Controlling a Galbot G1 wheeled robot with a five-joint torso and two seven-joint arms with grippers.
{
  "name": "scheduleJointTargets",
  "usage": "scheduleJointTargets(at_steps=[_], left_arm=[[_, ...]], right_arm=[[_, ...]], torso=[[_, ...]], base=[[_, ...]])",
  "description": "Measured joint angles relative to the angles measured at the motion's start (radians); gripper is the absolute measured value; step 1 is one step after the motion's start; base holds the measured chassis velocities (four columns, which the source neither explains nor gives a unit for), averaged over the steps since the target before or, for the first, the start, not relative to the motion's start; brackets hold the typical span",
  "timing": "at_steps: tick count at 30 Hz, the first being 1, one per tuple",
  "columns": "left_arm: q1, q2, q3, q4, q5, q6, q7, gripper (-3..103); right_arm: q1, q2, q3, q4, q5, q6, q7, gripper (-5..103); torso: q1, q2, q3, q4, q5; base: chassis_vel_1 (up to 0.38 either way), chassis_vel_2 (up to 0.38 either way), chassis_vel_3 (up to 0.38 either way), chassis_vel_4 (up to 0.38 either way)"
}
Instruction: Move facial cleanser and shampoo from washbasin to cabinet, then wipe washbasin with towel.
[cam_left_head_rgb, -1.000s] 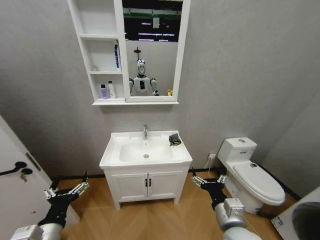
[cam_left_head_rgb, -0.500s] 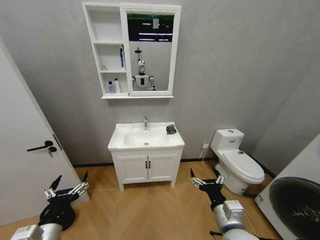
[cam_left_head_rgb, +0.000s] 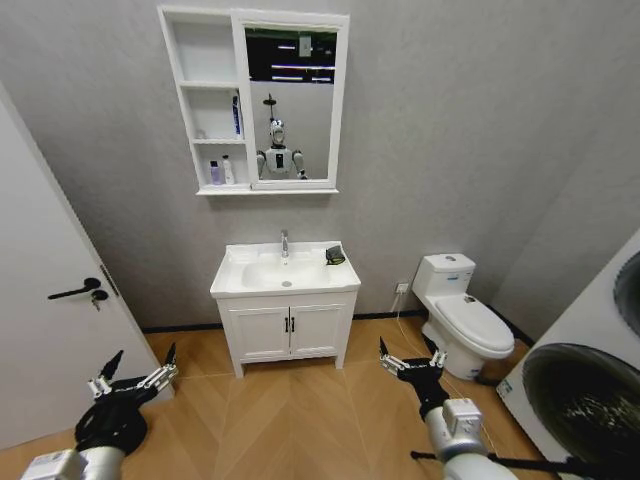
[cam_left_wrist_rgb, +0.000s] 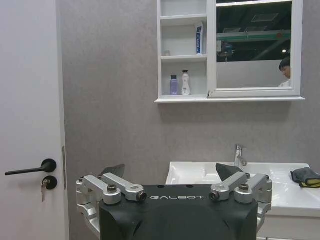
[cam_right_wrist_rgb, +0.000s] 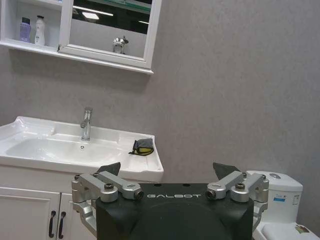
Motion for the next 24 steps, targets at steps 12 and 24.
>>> scheduleJointTargets(at_steps=[12, 24], left_arm=[[0.000, 0.000, 0.000, 0.000, 0.000, 0.000, 0.000, 100], [0.000, 0.000, 0.000, 0.000, 0.000, 0.000, 0.000, 100]], right_arm=[[-0.002, 0.000, 0.004, -0.001, -0.017, -0.013, -0.004, 100], [-0.002, 0.001, 0.004, -0.001, -0.017, -0.013, -0.004, 100]], torso=[[0.000, 0.000, 0.000, 0.0000, 0.0000], [0.000, 0.000, 0.000, 0.0000, 0.0000]], base=[[0.000, 0.000, 0.000, 0.000], [0.000, 0.000, 0.000, 0.000]])
